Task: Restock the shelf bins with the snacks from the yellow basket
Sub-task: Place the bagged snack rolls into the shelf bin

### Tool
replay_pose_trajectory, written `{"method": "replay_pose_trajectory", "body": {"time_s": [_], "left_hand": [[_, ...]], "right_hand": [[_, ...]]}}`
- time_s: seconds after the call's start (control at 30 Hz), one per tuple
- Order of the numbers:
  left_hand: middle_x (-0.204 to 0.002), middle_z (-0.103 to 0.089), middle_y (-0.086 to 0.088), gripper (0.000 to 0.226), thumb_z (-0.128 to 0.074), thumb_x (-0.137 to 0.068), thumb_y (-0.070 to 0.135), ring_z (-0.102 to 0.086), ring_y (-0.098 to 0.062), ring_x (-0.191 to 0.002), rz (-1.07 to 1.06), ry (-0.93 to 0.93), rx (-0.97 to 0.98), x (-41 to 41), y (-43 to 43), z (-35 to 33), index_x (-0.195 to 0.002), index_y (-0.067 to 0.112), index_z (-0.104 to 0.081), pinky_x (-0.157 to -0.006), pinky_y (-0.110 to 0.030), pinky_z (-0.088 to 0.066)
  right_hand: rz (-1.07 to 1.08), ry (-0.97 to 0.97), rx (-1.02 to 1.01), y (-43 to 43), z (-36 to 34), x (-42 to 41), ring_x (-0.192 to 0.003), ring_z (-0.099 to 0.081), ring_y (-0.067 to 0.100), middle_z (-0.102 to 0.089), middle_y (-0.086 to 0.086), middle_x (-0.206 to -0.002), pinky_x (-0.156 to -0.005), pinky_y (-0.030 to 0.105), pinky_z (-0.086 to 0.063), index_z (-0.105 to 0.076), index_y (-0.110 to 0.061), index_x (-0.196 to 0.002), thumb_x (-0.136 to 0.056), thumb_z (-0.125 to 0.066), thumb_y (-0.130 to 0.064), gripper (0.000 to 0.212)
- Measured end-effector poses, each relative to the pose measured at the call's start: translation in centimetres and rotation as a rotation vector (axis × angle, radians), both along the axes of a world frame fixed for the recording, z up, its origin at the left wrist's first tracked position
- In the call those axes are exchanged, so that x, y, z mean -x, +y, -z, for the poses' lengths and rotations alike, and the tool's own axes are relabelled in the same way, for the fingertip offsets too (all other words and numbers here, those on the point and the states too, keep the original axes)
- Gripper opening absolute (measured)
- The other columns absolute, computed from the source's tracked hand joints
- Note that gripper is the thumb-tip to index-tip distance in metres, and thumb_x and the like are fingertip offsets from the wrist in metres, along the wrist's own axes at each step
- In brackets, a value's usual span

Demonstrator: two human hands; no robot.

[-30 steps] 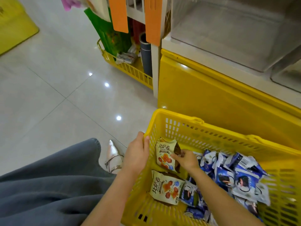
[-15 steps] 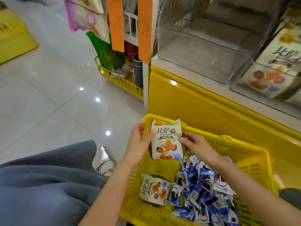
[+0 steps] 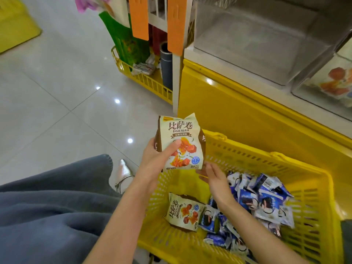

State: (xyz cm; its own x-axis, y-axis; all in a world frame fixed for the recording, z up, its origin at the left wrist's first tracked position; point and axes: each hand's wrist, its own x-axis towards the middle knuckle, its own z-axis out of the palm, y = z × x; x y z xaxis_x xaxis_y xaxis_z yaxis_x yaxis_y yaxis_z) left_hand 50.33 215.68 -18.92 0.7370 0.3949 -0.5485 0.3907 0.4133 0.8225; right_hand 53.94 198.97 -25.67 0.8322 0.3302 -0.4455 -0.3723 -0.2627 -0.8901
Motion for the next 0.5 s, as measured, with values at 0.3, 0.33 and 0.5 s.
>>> {"method": "replay_pose_trajectory", "body": {"time_s": [0.3, 0.33, 0.5], "left_hand": [[-0.104, -0.070, -0.005, 0.052, -0.078, -0.070, 0.030, -0.071, -0.021, -0.086, -0.040, 0.073, -0.049, -0.5, 0.8, 1.6, -0.116, 0.020, -0.054, -0.078, -0.046, -0.057], [-0.105, -0.070, -0.004, 0.051, -0.077, -0.071, 0.030, -0.071, -0.021, -0.086, -0.041, 0.080, -0.050, -0.6, 0.9, 1.7, -0.116, 0.021, -0.054, -0.078, -0.046, -0.057], [-0.105, -0.069, -0.003, 0.049, -0.077, -0.071, 0.031, -0.071, -0.020, -0.086, -0.039, 0.069, -0.039, -1.3, 0.7, 1.6, -0.114, 0.025, -0.054, -0.079, -0.045, -0.057]], "right_hand": [[-0.742, 0.059, 0.588, 0.3, 10.6, 3.9, -0.123, -0.046, 0.026, -0.037, 0.006, -0.146, -0.099, 0.034, -0.041, -0.025, -0.013, -0.145, -0.092, -0.056, -0.024, 0.062], [-0.826, -0.038, 0.678, 0.1, 10.9, 3.7, -0.128, -0.040, 0.025, -0.037, 0.005, -0.146, -0.103, 0.033, -0.036, -0.024, -0.015, -0.145, -0.090, -0.058, -0.034, 0.068], [-1.058, -0.237, 0.821, -0.6, 11.1, 2.3, -0.125, -0.035, 0.021, -0.043, 0.003, -0.134, -0.100, 0.031, -0.031, -0.040, -0.015, -0.133, -0.077, -0.060, -0.061, 0.075]]}}
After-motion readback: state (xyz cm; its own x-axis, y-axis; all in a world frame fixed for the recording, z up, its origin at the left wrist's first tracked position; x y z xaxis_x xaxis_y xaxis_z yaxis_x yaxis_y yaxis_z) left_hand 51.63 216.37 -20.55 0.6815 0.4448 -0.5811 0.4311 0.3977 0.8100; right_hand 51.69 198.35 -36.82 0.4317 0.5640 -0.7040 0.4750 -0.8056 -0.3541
